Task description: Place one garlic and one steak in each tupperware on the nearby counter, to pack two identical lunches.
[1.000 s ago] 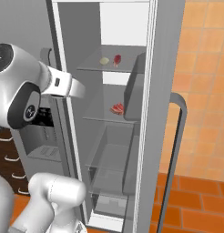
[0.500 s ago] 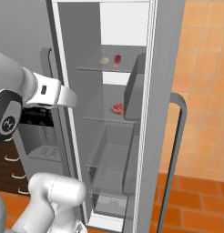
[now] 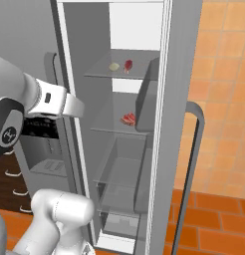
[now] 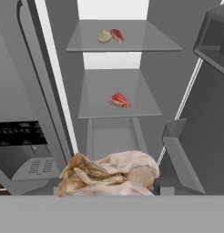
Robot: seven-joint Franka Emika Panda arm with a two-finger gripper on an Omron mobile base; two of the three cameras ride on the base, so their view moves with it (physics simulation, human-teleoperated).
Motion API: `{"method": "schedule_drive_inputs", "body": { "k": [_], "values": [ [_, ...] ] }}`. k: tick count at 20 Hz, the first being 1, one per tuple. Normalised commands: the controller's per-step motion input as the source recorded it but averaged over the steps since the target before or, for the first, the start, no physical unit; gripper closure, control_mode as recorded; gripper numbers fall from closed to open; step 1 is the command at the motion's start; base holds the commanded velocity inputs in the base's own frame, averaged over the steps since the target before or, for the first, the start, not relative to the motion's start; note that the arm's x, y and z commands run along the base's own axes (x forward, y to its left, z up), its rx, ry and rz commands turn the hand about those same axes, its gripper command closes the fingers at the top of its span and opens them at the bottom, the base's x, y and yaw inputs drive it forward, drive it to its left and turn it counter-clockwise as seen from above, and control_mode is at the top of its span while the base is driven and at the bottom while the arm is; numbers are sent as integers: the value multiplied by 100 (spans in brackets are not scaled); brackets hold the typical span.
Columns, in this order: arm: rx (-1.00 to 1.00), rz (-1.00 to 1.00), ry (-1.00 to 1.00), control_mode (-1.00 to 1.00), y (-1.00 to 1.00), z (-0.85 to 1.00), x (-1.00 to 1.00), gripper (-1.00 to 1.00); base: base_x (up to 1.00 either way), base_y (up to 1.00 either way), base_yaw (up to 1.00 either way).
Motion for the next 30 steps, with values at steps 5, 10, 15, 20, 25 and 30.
{"method": "schedule_drive_inputs", "body": {
  "k": [5, 10, 15, 20, 25, 30],
  "values": [
    [0, 0, 0, 100, 0, 0, 0, 100, 0, 7, 0],
    [0, 0, 0, 100, 0, 0, 0, 100, 0, 73, 0],
    [0, 0, 0, 100, 0, 0, 0, 100, 5, 92, 0],
    [0, 0, 0, 100, 0, 0, 0, 100, 7, 99, 0],
    [0, 0, 0, 100, 0, 0, 0, 100, 8, 100, 0],
    [0, 0, 0, 100, 0, 0, 0, 100, 7, 100, 0]
  ]
}}
